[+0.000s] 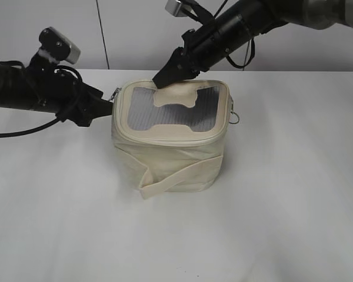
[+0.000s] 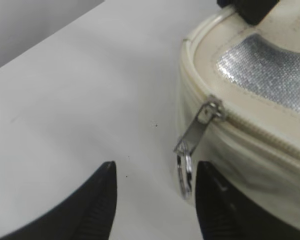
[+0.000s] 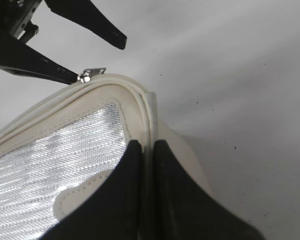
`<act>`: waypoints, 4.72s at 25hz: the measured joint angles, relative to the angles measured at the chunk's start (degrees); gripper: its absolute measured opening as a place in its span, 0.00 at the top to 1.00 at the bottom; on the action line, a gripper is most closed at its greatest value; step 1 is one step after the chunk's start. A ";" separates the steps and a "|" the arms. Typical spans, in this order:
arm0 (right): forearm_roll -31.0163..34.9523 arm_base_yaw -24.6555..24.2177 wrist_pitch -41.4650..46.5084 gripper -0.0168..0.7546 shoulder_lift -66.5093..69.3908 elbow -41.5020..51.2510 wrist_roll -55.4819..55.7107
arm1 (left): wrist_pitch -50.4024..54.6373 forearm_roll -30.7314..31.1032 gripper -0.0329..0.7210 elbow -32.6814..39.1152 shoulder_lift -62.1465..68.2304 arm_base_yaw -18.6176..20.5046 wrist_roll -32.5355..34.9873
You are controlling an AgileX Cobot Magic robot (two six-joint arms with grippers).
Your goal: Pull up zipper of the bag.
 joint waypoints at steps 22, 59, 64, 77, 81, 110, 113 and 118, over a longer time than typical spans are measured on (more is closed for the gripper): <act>0.07 0.00 -0.36 0.92 0.00 0.00 4.21 | -6.36 22.12 0.97 0.49 -6.09 -3.22 -20.17; 0.58 1.12 -3.28 0.93 0.29 0.36 28.14 | 3.35 31.65 0.97 18.51 -24.27 -10.63 -42.94; 0.17 1.12 -3.39 0.93 0.29 0.36 28.33 | -2.69 22.46 0.97 18.45 -22.31 -19.48 -36.97; -1.31 1.06 -3.16 0.88 0.29 0.02 28.47 | -7.07 16.09 0.93 12.10 -14.20 -28.66 -38.06; -2.87 -0.74 -2.90 0.50 0.21 -2.39 28.54 | -0.09 24.09 0.65 12.15 -17.26 -28.33 -46.67; 38.46 -20.20 -21.98 0.47 -34.11 69.24 -39.02 | 30.51 42.09 0.46 -54.75 20.24 -10.56 -62.45; 38.81 -20.20 -22.09 0.47 -34.11 69.24 -40.07 | 31.69 43.21 0.46 -56.37 22.85 -12.04 -63.39; 40.08 -20.20 -22.16 0.47 -34.11 69.24 -42.84 | 33.91 46.31 0.46 -56.82 24.78 -12.52 -65.29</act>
